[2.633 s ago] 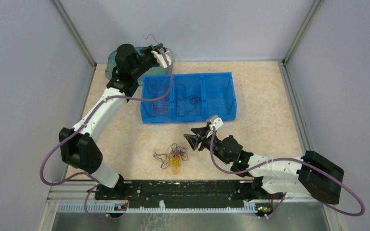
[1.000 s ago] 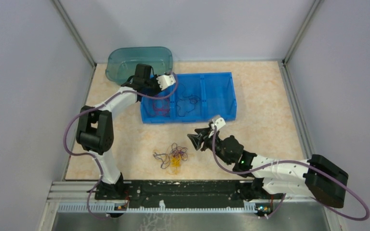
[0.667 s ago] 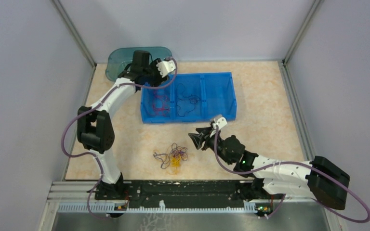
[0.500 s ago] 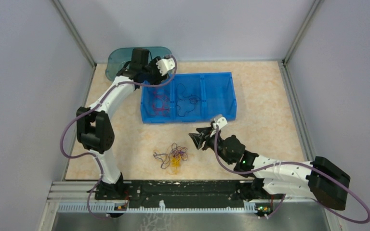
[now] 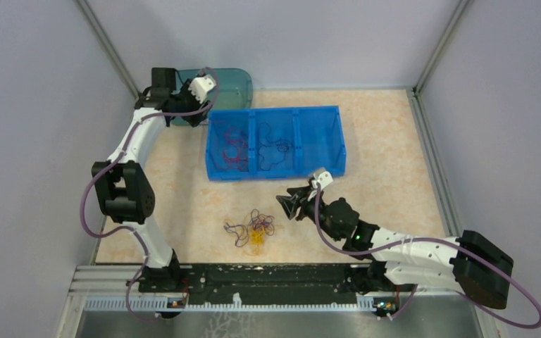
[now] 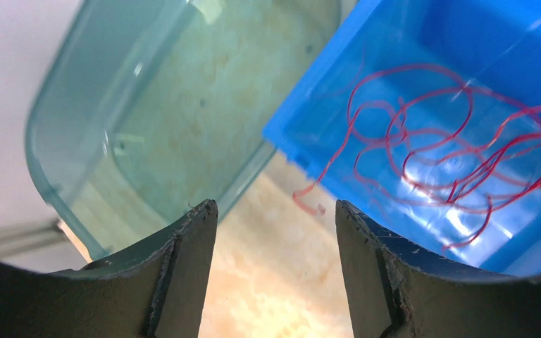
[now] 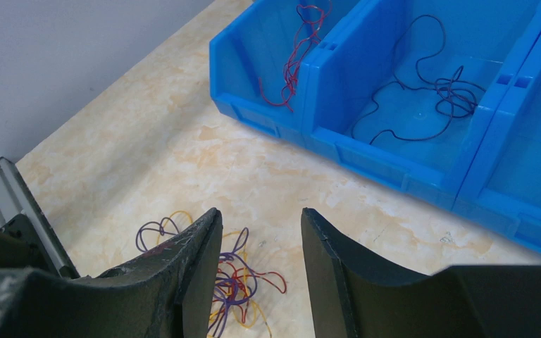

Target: Untangle the cables

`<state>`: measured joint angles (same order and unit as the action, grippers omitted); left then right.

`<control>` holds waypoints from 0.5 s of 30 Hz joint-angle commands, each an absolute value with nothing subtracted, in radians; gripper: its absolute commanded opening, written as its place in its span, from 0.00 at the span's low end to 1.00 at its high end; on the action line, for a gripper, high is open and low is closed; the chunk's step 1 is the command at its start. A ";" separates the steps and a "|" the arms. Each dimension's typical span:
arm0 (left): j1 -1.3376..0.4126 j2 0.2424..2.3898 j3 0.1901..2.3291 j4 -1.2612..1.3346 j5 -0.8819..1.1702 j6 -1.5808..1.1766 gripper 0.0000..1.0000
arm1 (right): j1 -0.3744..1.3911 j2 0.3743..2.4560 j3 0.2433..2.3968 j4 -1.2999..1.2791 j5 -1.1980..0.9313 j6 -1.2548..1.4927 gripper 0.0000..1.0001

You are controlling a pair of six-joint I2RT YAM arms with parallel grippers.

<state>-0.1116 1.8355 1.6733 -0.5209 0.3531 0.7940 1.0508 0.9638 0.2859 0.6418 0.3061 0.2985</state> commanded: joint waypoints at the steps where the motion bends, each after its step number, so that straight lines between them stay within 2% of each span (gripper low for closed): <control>1: -0.046 1.805 1.615 -0.580 0.441 0.821 0.68 | 1.041 0.967 0.317 0.684 0.287 0.308 0.46; 10: -0.009 1.844 1.616 -0.642 0.527 0.908 0.60 | 1.040 0.985 0.361 0.627 0.283 0.305 0.46; 15: -0.009 1.867 1.624 -0.654 0.546 0.919 0.47 | 1.041 0.985 0.374 0.603 0.285 0.308 0.46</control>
<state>-0.0151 1.8416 1.6054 -0.6220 0.4862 0.8806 1.0504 0.9901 0.3115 0.6006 0.2836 0.2996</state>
